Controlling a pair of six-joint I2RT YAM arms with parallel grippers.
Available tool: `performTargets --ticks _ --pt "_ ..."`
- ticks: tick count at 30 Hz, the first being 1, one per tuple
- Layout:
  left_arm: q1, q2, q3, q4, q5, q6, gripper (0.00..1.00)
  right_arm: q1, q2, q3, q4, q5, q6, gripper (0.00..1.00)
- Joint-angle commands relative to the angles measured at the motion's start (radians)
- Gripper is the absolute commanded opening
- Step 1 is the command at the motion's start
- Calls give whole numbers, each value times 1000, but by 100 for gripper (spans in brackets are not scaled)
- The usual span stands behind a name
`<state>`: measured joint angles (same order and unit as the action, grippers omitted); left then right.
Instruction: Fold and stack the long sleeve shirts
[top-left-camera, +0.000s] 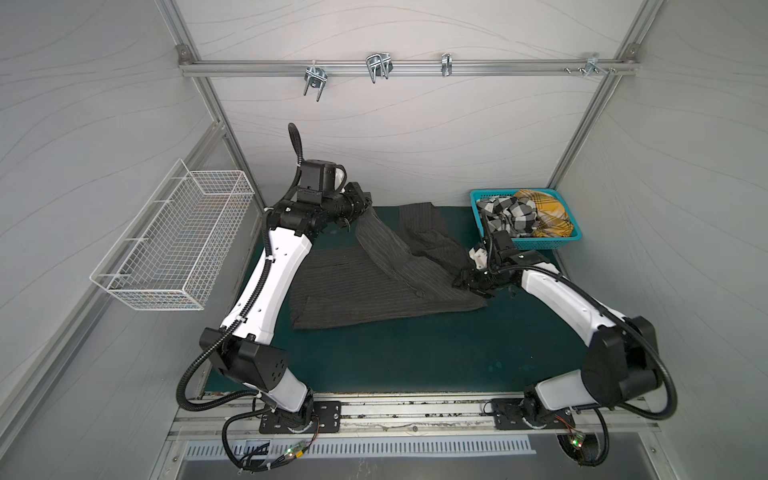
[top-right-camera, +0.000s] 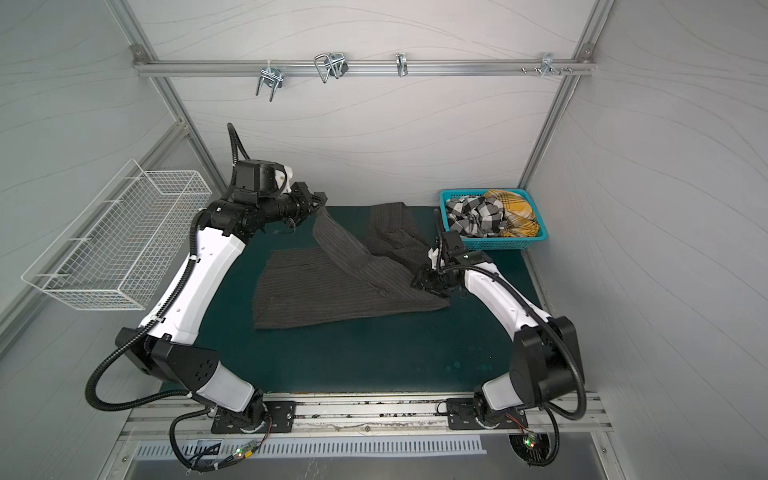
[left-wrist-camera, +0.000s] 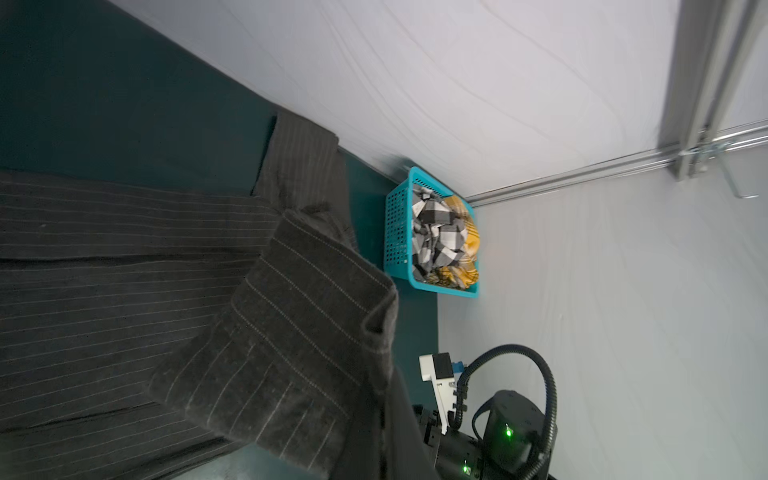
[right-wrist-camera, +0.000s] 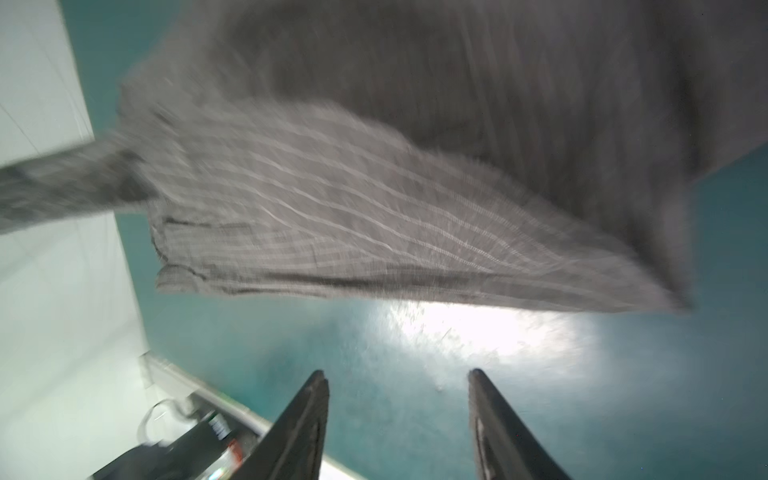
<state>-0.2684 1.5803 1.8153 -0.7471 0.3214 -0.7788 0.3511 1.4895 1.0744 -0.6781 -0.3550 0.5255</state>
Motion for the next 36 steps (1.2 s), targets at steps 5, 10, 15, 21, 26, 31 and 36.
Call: performTargets --ticks 5,10,15,21,26,31,36 --pt "10 -23 -99 93 83 48 0 -111 94 -60 146 -284 173 72" --pt "46 -189 -359 215 86 46 0 -158 156 -39 243 -410 276 79" --pt "100 -419 -691 427 215 3 0 -163 267 21 281 -463 368 79" --pt "117 -581 -835 460 309 62 0 -187 381 56 330 -481 465 78" --pt "133 -613 -813 371 380 211 0 -212 448 44 396 -503 535 75" --pt "204 -568 -762 224 256 295 0 -244 435 21 398 -487 530 77" --pt "252 -553 -754 184 148 175 0 -248 449 48 319 -456 469 76"
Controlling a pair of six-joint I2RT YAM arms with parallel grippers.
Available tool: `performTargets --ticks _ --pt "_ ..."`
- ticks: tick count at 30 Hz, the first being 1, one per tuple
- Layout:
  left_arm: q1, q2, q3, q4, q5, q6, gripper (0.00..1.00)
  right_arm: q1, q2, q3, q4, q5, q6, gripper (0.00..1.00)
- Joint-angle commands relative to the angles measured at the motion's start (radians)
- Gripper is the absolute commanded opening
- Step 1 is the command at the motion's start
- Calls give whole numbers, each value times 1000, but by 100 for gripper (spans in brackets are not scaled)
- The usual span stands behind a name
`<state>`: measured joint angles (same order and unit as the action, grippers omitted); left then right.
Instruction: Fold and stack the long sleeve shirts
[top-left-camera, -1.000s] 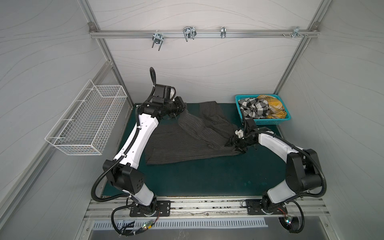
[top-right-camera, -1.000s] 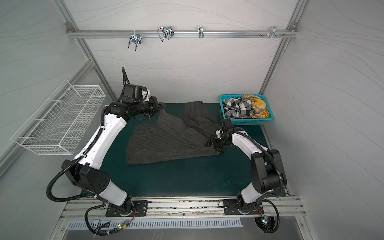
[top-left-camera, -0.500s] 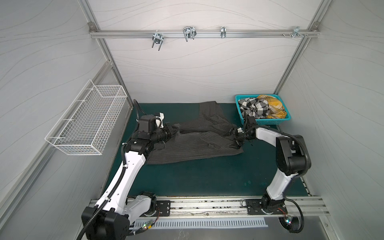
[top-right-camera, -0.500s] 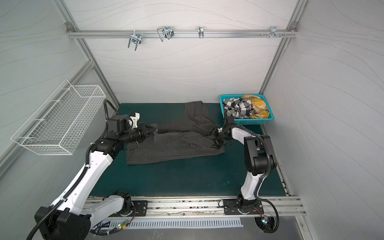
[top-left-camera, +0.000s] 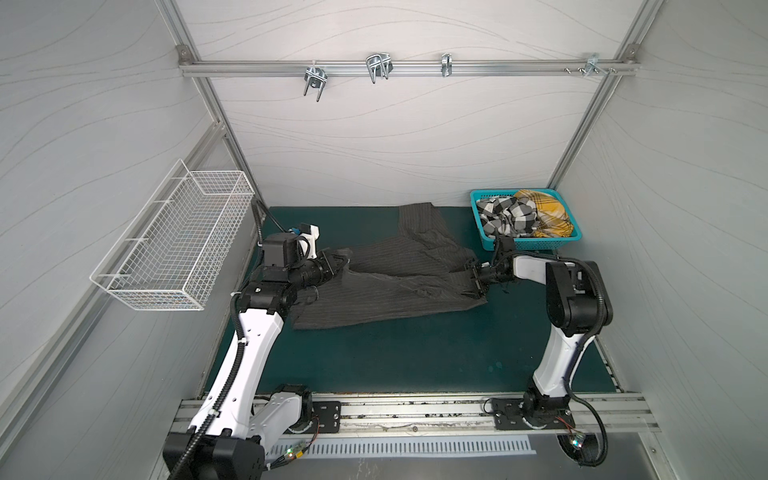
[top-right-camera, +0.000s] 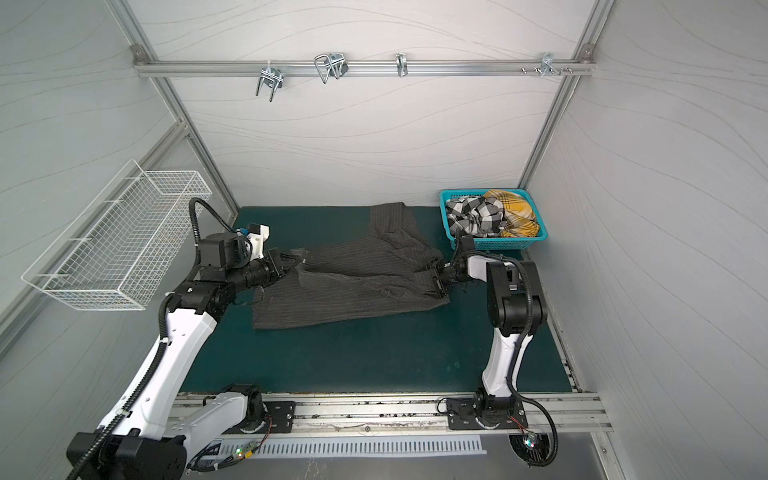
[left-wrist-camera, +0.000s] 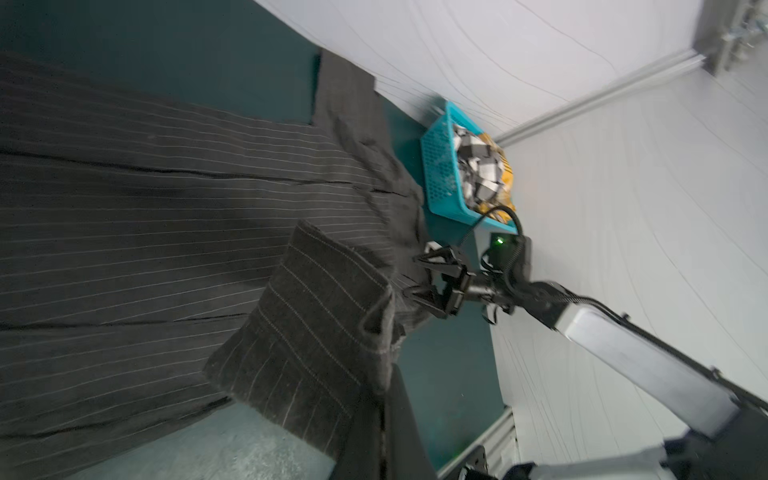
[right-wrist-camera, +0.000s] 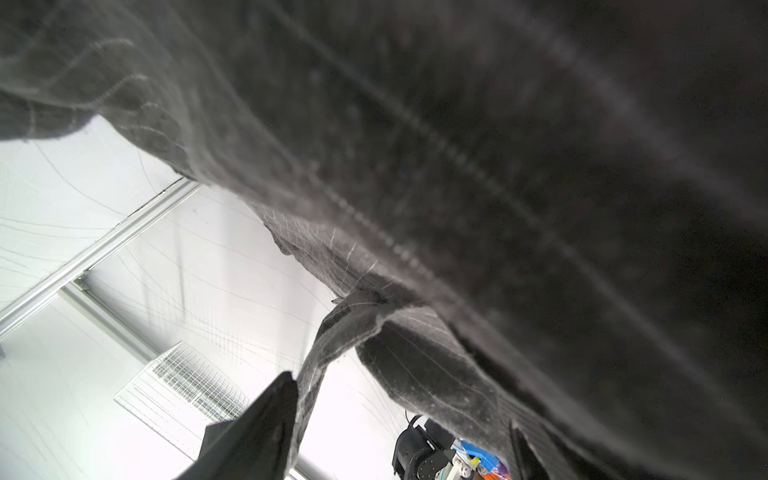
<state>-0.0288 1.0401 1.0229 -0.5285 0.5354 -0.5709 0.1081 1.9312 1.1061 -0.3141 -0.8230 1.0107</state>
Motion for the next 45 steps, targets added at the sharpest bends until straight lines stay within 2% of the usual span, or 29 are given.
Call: performTargets --ticks 1,4,8,11,17,24,26,29,32,37,40,45 --pt "13 -45 28 -28 -81 -61 0 -5 9 18 -46 6 -14 75" --pt "13 -178 -32 15 -95 -129 0 -4 -10 29 -64 -7 -16 73" --pt "13 -369 -124 59 -138 -162 0 6 -63 30 -82 -40 19 71" --pt "13 -433 -160 63 -178 -184 0 34 -123 12 -98 -30 31 72" --pt "13 -457 -219 143 -175 -277 0 74 -120 -49 -58 -28 85 73" --pt "13 -427 -170 130 -178 -274 0 93 -155 -125 -85 2 90 70" --pt "13 -422 -171 149 -167 -279 0 88 -142 -118 -98 10 76 70" --pt "13 -439 -195 192 -141 -288 0 77 -98 -84 -87 -5 79 64" --pt "13 -479 -228 257 -100 -279 0 74 -84 -45 -95 -14 84 64" --pt "13 -524 -277 333 -58 -266 0 75 -92 -29 -80 -53 121 73" --pt "13 -534 -294 381 -53 -283 0 83 -84 2 -114 -55 102 74" --pt "13 -509 -275 416 -27 -284 0 87 -33 23 -110 -68 118 67"
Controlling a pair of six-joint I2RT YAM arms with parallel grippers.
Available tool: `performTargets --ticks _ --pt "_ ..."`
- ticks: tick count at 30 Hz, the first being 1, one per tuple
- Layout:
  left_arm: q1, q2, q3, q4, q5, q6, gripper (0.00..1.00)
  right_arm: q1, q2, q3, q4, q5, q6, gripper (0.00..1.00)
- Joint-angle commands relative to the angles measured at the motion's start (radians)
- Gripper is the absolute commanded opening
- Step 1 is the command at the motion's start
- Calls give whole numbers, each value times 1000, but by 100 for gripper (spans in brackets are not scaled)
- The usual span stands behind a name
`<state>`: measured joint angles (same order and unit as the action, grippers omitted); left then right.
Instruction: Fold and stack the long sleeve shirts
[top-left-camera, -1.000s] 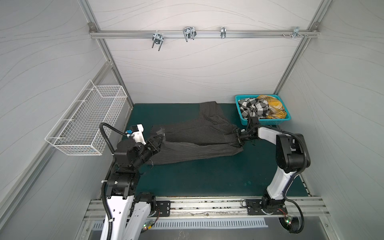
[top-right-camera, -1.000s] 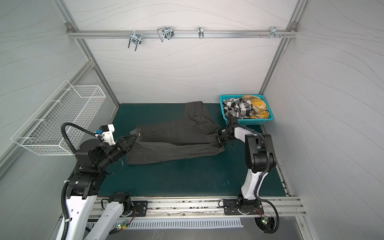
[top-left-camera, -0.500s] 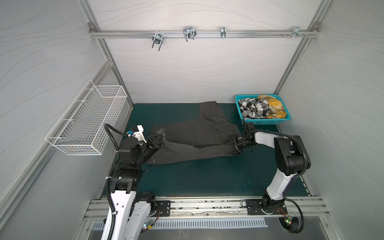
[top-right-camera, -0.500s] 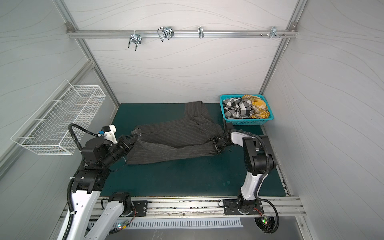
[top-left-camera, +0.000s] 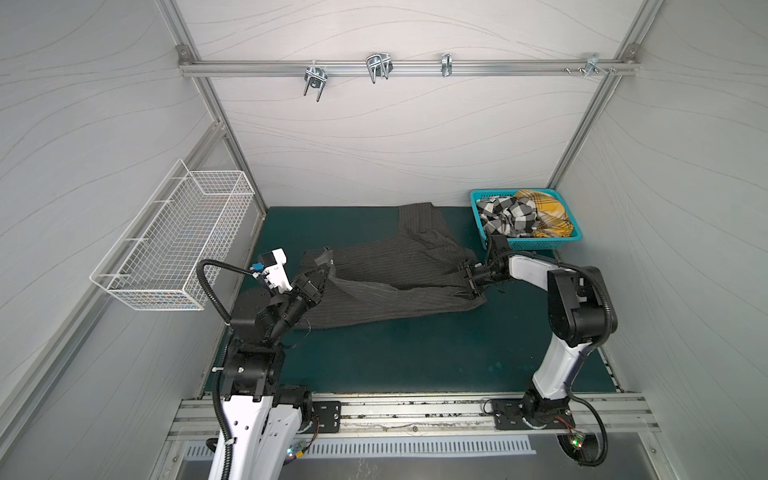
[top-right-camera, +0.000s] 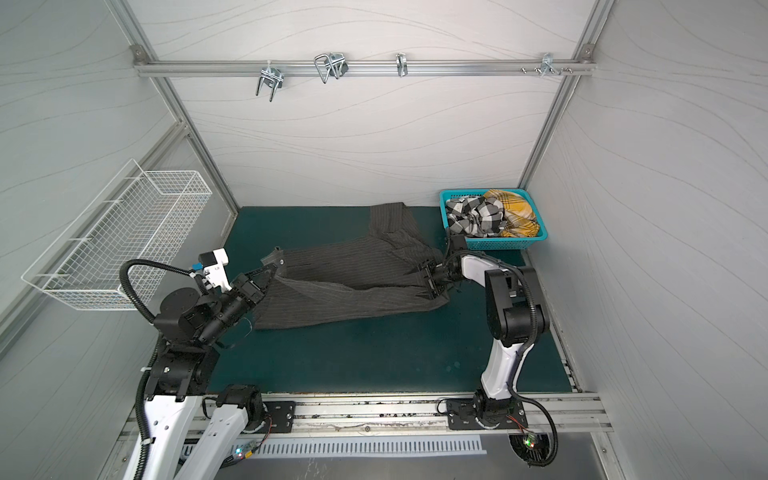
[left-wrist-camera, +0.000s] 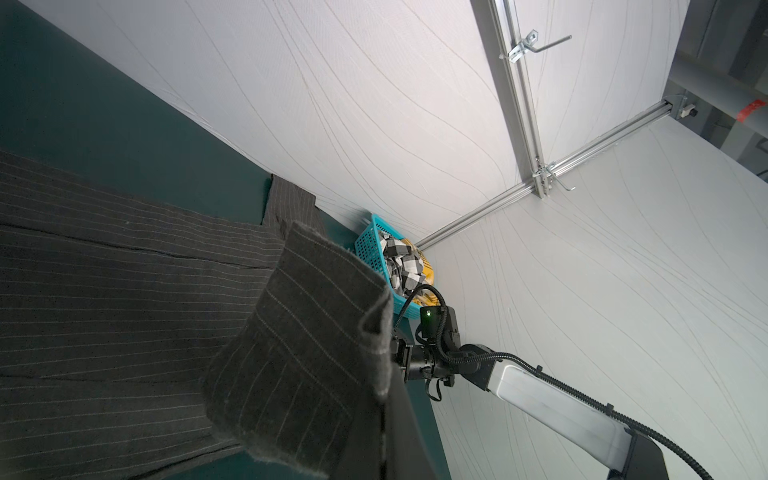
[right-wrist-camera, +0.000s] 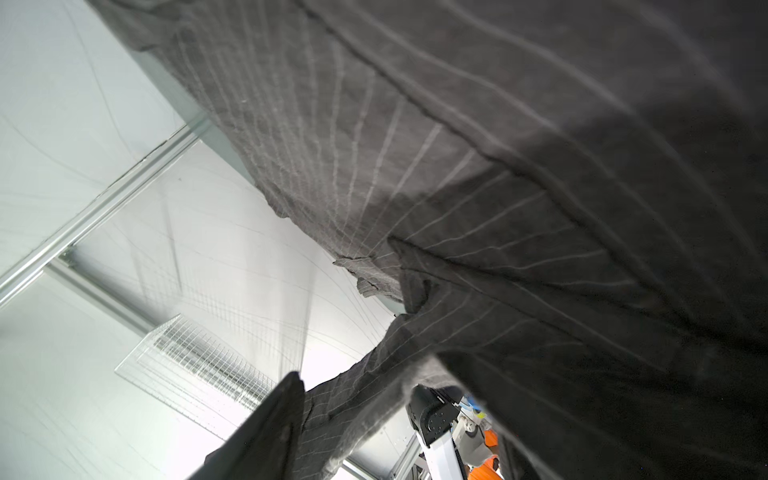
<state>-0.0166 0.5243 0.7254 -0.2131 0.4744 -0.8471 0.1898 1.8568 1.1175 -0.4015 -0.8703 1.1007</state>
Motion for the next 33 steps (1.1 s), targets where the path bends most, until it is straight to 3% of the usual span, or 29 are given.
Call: performTargets --ticks 1,14,25,28,31,33 --pt "1 11 30 98 36 -5 0 6 49 18 -23 -21 30 65" --pt "1 16 64 124 48 8 0 -8 148 83 -112 4 -30 52" --pt "1 26 56 144 49 1 0 -27 191 107 -148 -1 -76 12" --pt "1 26 40 160 55 -13 0 -27 194 111 -154 -5 -80 22" --pt "1 31 34 182 59 -25 0 -19 187 126 -182 -4 -94 54" --pt "1 41 40 192 65 -27 0 -7 171 134 -192 -15 -94 61"
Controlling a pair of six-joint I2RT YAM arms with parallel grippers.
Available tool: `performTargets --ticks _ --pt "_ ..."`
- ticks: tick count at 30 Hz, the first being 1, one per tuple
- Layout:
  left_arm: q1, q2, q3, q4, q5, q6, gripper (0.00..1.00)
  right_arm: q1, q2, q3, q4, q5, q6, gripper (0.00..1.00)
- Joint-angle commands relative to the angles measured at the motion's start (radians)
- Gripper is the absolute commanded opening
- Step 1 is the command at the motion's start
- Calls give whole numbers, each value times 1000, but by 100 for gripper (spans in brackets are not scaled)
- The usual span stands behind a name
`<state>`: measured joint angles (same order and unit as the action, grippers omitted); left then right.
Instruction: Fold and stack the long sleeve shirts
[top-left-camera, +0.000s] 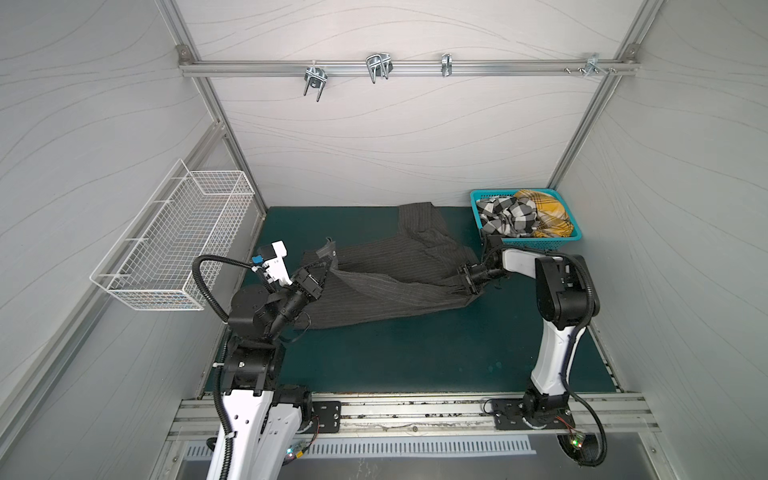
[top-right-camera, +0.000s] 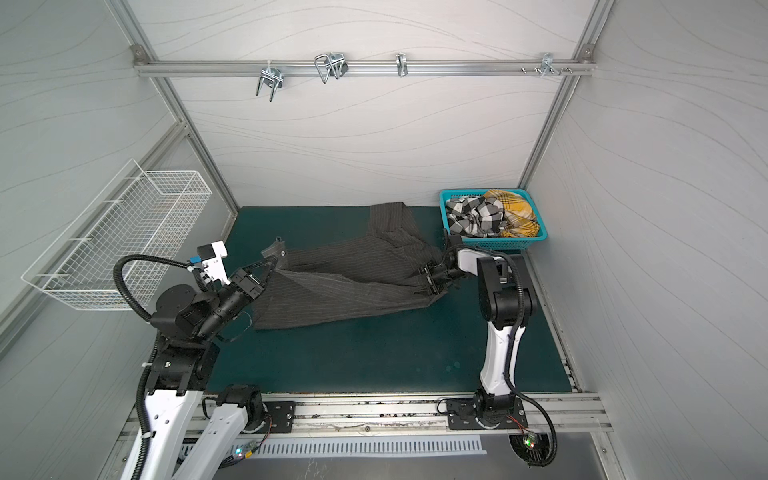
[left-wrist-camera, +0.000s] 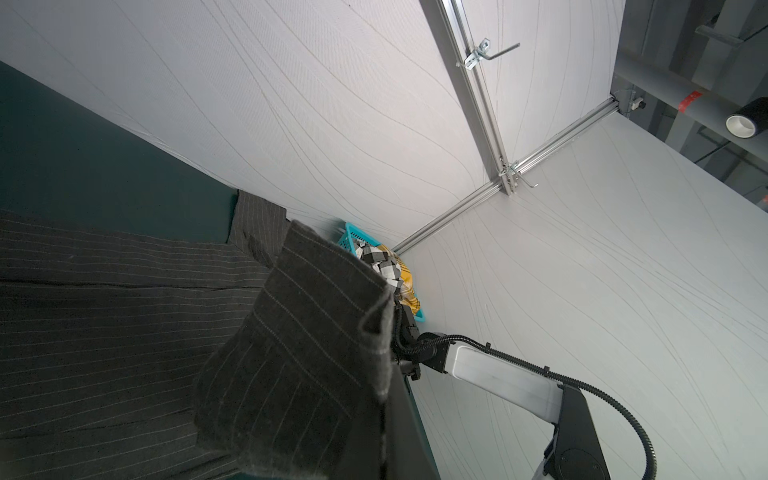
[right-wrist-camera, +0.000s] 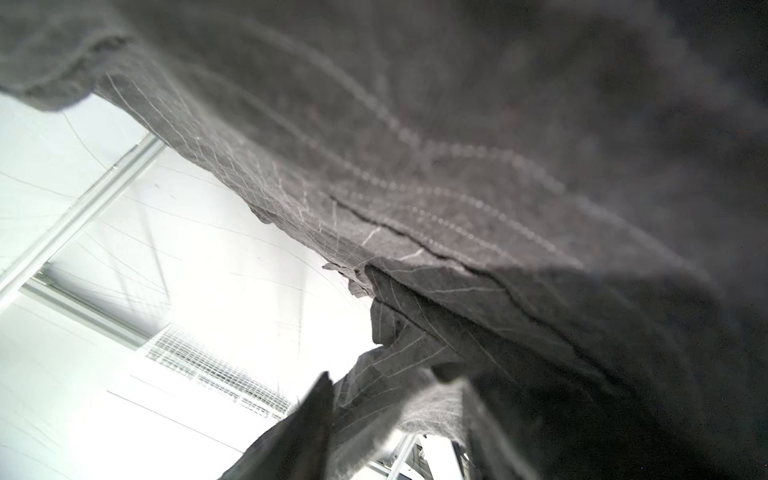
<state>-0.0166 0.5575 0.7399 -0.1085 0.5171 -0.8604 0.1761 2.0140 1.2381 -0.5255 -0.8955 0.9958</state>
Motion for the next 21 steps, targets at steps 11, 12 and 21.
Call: performTargets --ticks 11,12,21 --pt "1 25 41 99 47 -16 0 77 -13 -2 -24 12 97 57" --pt "1 26 43 93 50 -11 0 80 -28 -8 -25 11 101 57" --pt "1 34 49 60 49 16 0 87 -235 -50 -128 92 96 56"
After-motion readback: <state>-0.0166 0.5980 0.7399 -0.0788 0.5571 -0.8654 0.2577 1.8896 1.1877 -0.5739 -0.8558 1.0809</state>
